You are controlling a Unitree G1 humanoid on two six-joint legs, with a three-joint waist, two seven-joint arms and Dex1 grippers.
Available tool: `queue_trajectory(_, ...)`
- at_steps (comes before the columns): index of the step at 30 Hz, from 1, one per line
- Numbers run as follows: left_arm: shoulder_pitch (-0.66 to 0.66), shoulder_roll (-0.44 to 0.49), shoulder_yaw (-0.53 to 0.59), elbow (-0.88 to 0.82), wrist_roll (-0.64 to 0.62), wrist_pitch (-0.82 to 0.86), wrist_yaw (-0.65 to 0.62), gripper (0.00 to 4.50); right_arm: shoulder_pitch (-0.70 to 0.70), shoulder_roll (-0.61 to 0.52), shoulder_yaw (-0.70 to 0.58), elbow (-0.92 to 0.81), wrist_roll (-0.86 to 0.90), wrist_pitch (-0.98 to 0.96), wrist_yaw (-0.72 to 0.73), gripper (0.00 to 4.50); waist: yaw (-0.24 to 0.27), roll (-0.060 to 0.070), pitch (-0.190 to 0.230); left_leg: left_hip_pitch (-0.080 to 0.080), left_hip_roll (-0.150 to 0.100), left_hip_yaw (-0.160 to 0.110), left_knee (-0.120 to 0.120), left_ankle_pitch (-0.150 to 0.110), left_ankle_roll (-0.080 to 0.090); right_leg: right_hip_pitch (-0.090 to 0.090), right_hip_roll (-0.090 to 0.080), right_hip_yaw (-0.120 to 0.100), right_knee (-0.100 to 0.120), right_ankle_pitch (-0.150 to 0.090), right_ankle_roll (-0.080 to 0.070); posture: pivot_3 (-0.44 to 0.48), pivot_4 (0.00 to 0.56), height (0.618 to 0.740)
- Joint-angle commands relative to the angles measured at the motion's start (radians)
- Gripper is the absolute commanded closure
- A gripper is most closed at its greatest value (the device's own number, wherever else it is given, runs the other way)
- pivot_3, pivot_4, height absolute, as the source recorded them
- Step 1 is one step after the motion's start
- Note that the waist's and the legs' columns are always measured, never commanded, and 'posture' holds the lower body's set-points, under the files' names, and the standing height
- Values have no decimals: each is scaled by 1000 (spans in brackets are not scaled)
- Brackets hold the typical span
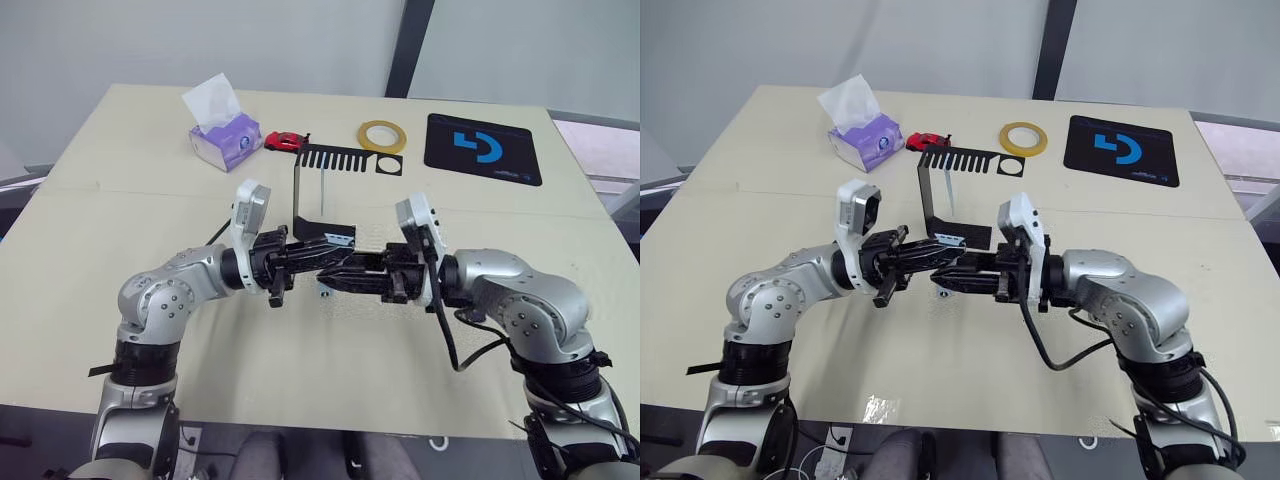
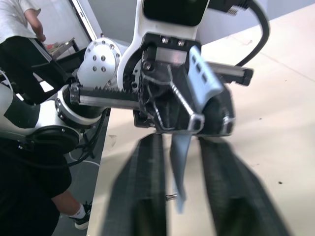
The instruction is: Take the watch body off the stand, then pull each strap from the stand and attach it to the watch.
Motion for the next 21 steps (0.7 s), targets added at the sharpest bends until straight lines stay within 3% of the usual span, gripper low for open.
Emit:
queue_trajectory(1,-32,19,9,-17,-7,-14,-17,4500,35,-56,-88,-95,55,13,-16,1155,1,0,0,0,0,0,0,0,0,0,0,0,0,0,0,0,150,738)
queue_trajectory(2,-35,22,10,-18,-9,-14,-19,4500,51,-69,-105,-114,70,19,-23,519,1,0,0,0,0,0,0,0,0,0,0,0,0,0,0,0,150,738)
queue_trajectory(4,-38,27,12,-17,-11,-14,-22,4500,70,-83,-127,-138,93,27,-40,88,1,0,0,0,0,0,0,0,0,0,0,0,-1,0,0,0,150,738)
queue_trajectory(15,-67,60,-3,-15,7,-24,-55,4500,207,-146,-254,-269,196,52,-182,88,1,0,0,-1,0,0,0,0,0,0,0,0,-1,0,0,0,150,738)
queue_trajectory(21,-64,153,-85,-21,184,-189,-153,4500,350,-294,-386,-302,206,38,-129,88,3,1,0,-1,0,0,0,0,0,1,1,0,-2,0,0,0,150,738)
